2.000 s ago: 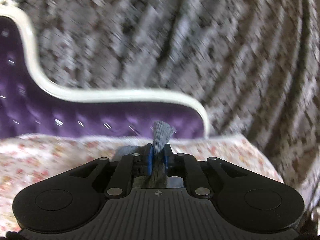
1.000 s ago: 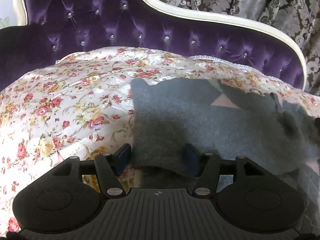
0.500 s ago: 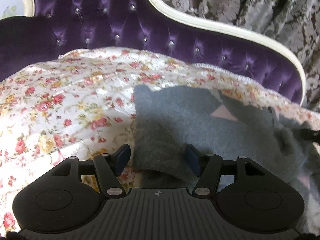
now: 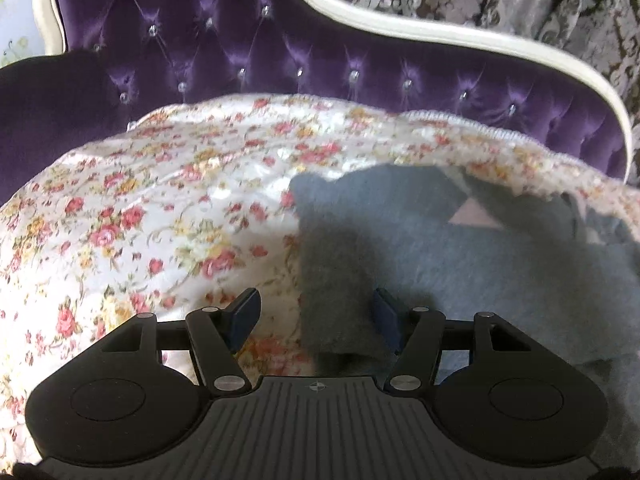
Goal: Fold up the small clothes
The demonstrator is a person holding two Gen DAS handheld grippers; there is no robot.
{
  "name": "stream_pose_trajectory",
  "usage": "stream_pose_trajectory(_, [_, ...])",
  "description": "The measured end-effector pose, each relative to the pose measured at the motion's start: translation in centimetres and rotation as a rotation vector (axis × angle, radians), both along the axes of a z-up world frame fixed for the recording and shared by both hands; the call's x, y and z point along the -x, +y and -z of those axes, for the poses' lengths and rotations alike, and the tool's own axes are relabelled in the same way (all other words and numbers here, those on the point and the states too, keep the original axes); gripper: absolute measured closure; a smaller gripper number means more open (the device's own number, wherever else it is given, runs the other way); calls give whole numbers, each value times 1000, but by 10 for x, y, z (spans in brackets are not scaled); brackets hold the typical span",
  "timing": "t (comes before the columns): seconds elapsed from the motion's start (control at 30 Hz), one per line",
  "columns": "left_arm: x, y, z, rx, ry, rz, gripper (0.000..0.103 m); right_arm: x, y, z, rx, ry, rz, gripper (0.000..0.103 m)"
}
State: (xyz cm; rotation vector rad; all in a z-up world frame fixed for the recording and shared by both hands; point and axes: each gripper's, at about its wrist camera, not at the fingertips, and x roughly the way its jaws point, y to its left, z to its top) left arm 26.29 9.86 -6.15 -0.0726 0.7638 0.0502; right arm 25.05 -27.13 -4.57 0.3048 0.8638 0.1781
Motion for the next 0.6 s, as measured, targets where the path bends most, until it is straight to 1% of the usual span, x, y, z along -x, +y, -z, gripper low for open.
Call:
stream_pose_trajectory(0.03, [1,2,2,4,0,1,39,1,0,1,4,5,0,75])
stream_pose_trajectory(0.1, [3,5,4,14,-2,-4,37,2,-2,1,8,14,10,69])
stream_pose_trajectory(0.13, [4,7,4,19,-4,0,37,2,-4,0,24,18,24,64])
stream_pose_trajectory(0.17, [5,7,4,18,-5,3,36,2,-5,1,46,18,41,63])
stream_pose_trajectory(0.27, [5,4,5,-7,-12,9,33,5,-8,0,107,12,81,64])
stream_pose_trajectory(0.37, [6,2,6,-21,-22,0,29,4,-11,-1,100,14,90,64])
stream_pose_trajectory(0.47, [6,2,7,-25,-27,-2,27,3,-9,1,133,19,85,64])
stream_pose_trajectory(0.57, [5,3,7,-32,-23,-12,19,4,-10,1,148,24,75,63])
stream_pose_trajectory(0.6, [3,6,9,-22,-13,-20,14,6,-11,0,141,22,79,63])
